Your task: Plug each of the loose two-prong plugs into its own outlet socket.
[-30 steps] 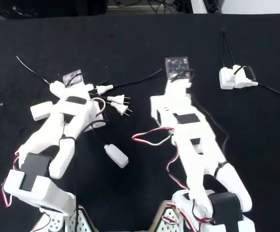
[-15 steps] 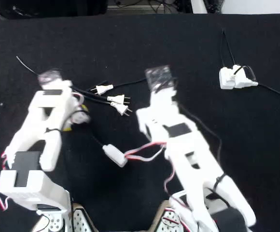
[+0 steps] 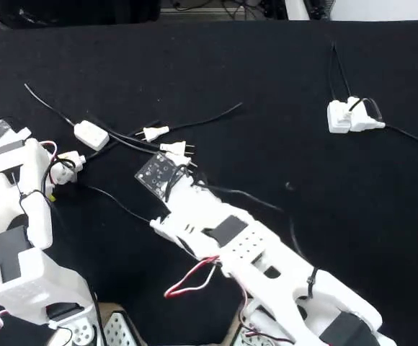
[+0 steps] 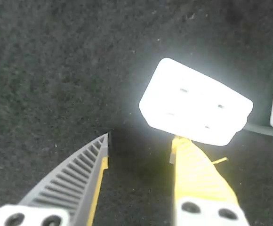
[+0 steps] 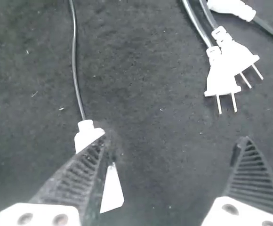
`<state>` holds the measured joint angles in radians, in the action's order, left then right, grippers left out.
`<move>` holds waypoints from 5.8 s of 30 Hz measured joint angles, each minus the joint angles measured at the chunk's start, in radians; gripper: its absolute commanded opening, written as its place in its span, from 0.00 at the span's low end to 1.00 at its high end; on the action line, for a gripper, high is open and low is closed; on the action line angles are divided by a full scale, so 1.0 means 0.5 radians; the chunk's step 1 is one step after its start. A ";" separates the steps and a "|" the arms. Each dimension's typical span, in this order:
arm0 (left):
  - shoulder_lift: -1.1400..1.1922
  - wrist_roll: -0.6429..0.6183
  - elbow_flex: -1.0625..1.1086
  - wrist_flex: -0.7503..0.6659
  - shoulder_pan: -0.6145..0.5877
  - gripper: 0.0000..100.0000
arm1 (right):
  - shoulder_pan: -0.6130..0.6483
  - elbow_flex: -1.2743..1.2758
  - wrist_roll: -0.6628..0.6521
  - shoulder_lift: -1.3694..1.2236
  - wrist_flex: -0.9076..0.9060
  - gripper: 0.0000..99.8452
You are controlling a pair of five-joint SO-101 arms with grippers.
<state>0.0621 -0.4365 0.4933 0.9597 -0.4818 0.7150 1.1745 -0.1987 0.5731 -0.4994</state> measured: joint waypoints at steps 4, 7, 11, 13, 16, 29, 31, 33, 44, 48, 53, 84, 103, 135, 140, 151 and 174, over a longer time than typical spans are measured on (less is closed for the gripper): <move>0.000 0.000 0.000 0.000 0.000 0.22 | 0.000 0.040 0.000 0.000 0.083 0.38; 0.000 0.000 0.000 0.000 0.000 0.22 | -0.055 0.107 0.000 0.000 0.190 0.38; 0.000 0.000 0.000 0.000 0.000 0.22 | -0.064 0.114 -0.052 0.000 0.215 0.38; 0.000 0.000 0.000 0.000 0.000 0.22 | -0.086 0.117 -0.172 0.000 0.215 0.38; 0.000 0.000 0.000 0.000 0.000 0.22 | -0.114 0.120 -0.279 -0.015 0.215 0.38; 0.000 0.000 0.000 0.000 -0.003 0.22 | 0.074 -0.138 -0.316 -0.384 -0.172 0.38; 0.000 0.000 0.000 0.000 -0.003 0.22 | 0.089 -0.138 -0.316 -0.362 -0.212 0.38; 0.000 0.000 0.000 0.000 -0.003 0.22 | 0.089 -0.138 -0.316 -0.313 -0.218 0.38; 0.000 0.000 0.000 0.000 -0.009 0.22 | 0.420 0.058 -0.316 0.150 -0.316 0.38; 0.000 0.000 0.000 0.000 -0.009 0.22 | 0.445 0.077 -0.316 0.147 -0.295 0.38; 0.000 0.000 0.000 0.000 -0.009 0.22 | 0.466 0.055 -0.313 0.000 -0.282 0.38; 0.000 0.006 0.000 0.003 -0.009 0.22 | 0.466 -0.236 -0.126 -0.316 -0.399 0.38; 0.000 0.006 0.000 -0.003 -0.009 0.22 | 0.626 -0.160 -0.064 -0.003 -0.531 0.38; 0.000 0.006 0.000 -0.003 -0.009 0.22 | 0.503 -0.104 -0.150 0.000 -0.534 0.38; 0.000 0.006 0.000 -0.003 -0.009 0.22 | 0.509 -0.104 -0.150 0.000 -0.534 0.38; 0.000 0.006 0.000 -0.003 -0.009 0.22 | 0.519 -0.160 -0.160 -0.344 -0.451 0.38; 0.000 0.006 0.000 -0.003 -0.009 0.22 | 0.037 -0.476 -0.605 -0.617 -0.635 0.38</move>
<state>0.0621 -0.4335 0.4933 0.9582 -0.4864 0.7334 0.9367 -0.5010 0.2647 -0.8170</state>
